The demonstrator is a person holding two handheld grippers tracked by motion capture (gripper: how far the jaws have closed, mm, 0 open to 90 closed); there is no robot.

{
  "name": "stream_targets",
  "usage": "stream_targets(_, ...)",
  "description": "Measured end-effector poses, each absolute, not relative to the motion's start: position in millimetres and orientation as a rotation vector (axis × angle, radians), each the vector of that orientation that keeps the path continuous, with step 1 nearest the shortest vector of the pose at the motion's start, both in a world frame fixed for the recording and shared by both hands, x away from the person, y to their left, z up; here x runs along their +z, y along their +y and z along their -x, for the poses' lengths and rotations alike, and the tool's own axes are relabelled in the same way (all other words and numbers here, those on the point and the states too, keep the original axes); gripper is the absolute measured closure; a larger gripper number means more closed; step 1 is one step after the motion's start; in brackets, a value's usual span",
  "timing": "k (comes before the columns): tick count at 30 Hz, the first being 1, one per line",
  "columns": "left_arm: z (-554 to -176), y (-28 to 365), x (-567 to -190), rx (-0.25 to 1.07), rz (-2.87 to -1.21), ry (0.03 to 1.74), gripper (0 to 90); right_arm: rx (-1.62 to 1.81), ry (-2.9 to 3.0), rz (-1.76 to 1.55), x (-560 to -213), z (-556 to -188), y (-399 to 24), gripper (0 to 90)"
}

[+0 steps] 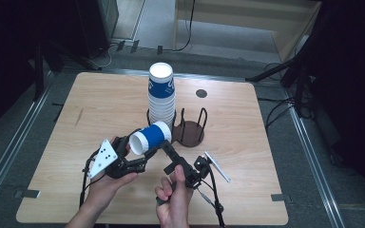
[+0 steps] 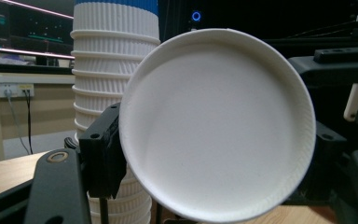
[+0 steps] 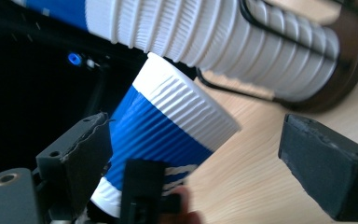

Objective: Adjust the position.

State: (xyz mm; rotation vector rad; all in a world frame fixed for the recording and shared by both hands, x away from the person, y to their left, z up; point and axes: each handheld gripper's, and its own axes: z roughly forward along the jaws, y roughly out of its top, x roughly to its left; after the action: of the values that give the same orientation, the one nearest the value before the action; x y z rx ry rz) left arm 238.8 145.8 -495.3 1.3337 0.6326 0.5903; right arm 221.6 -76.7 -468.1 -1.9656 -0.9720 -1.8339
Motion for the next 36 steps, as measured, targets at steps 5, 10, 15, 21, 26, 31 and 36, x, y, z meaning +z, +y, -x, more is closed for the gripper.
stream_targets(5, -238, 143, -496, 0.587, -1.330, 0.626, 25.9, -1.767, -0.855, 1.968, -472, -225, -76, 8.6)
stream_targets(10, -237, 140, -497, 0.580, -1.335, 0.618, 25.8, -1.743, -0.780, 1.950, -473, -227, -74, 8.3)
stream_targets(15, -235, 137, -498, 0.578, -1.344, 0.604, 25.9, -1.716, -0.747, 1.955, -475, -231, -73, 7.9)
stream_targets(21, -234, 134, -500, 0.570, -1.355, 0.598, 25.9, -1.710, -0.715, 1.965, -476, -235, -73, 7.6)
stream_targets(26, -234, 132, -501, 0.570, -1.356, 0.594, 25.9, -1.714, -0.698, 1.946, -476, -239, -72, 7.5)
stream_targets(31, -233, 131, -501, 0.562, -1.357, 0.589, 25.9, -1.694, -0.689, 1.935, -479, -244, -71, 7.0)
stream_targets(36, -232, 129, -501, 0.547, -1.364, 0.585, 26.0, -1.689, -0.677, 1.928, -482, -248, -69, 6.6)
